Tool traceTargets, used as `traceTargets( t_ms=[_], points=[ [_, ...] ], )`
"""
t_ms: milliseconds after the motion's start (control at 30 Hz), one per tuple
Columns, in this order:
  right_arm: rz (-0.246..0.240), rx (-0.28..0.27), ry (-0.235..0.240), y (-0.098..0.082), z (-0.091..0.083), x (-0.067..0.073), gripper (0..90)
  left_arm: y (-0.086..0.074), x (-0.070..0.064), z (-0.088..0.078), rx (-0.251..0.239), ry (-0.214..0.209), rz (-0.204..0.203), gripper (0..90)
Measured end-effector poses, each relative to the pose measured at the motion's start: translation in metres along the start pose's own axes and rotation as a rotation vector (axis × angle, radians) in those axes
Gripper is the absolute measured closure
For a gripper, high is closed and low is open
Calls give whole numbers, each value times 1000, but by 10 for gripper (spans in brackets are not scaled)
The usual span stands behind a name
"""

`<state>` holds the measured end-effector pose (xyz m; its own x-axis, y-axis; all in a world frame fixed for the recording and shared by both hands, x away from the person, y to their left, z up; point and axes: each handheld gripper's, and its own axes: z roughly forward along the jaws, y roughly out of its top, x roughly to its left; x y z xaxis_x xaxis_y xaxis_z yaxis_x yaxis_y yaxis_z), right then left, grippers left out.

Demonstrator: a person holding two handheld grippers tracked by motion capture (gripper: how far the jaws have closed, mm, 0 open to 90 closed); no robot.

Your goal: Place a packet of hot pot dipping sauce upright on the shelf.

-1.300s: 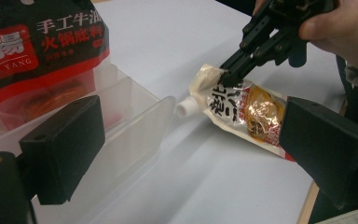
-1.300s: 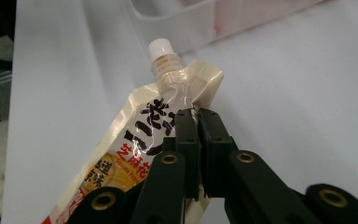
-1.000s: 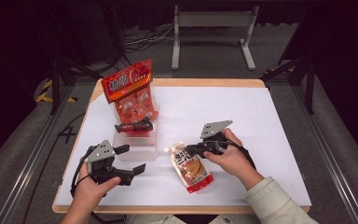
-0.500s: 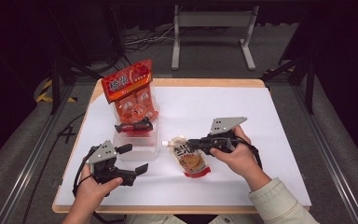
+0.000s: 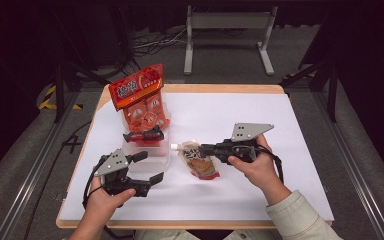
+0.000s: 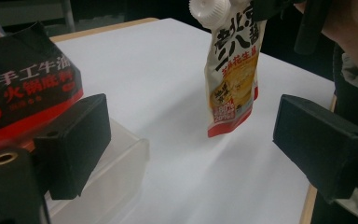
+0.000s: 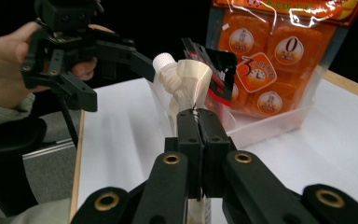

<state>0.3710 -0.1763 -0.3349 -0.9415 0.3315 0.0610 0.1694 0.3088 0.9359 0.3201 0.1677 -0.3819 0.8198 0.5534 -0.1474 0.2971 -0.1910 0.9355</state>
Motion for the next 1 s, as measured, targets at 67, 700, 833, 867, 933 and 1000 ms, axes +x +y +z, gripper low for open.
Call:
traceTargets(
  t_ms=[67,700,833,867,933,1000],
  points=[
    [-7,-19,7,2,0,2,893,2,-1,2,-9,-9,0,121],
    [-10,-131,119,4,12,16,896,11,5,41,-155,-242,-31,341],
    [-12,-143,132,2,15,16,896,12,4,45,-159,-271,-19,397],
    [-13,-145,136,2,15,17,895,12,3,47,-157,-276,-16,412],
    [-15,-148,139,1,16,18,896,12,1,51,-156,-284,2,462],
    [-17,-152,139,2,16,18,896,11,-1,54,-154,-289,11,533]
  ],
)
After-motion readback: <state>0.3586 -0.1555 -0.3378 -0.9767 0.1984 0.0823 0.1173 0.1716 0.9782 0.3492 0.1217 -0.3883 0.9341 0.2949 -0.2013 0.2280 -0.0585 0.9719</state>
